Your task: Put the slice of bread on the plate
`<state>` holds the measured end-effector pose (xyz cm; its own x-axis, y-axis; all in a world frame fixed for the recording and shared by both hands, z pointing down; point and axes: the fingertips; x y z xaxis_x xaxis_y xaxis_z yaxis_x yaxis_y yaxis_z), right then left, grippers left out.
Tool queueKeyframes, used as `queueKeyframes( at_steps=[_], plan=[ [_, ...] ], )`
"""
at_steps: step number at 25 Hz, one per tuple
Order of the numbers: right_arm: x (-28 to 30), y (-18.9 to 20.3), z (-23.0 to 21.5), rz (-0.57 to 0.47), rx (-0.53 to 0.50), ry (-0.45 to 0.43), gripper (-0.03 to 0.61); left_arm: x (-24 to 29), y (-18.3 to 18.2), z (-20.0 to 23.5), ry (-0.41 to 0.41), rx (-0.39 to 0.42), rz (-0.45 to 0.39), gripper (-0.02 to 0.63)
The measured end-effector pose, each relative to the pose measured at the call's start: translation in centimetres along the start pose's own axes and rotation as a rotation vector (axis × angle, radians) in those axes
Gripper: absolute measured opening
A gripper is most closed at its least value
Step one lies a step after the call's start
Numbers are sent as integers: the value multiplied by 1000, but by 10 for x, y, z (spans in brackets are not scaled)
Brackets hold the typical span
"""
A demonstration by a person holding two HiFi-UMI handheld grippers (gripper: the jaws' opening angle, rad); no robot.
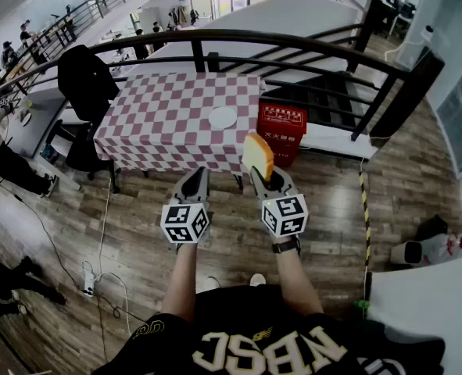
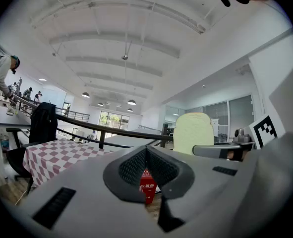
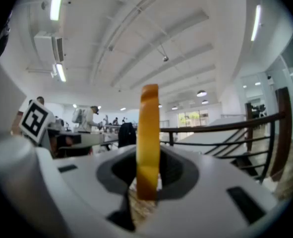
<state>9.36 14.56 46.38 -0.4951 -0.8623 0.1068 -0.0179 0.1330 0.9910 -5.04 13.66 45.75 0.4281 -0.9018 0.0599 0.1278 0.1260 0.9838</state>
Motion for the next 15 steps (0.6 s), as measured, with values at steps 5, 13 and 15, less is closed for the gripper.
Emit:
queueKeyframes(
  at_steps=[5,13,15],
  plan=[
    [-1,0,-15,4,-9,-8,98,9,2,-7,-19,3,-7,20],
    [-8,-2,-52,-8,1,-6,98,34,8,-34,-50,80,-20,20],
    [-8,-3,-62,-29,29,-15,98,39,12,-37,-62,87,-14,20]
  ],
)
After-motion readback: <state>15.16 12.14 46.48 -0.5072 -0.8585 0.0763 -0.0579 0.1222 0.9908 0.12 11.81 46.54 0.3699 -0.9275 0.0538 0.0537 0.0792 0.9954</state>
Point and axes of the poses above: the fingertips, and each gripper's own axes: x forward along the fingers, z to its left, y out of its underside, and after that the axes turned 3 degrees about -y, right-handed
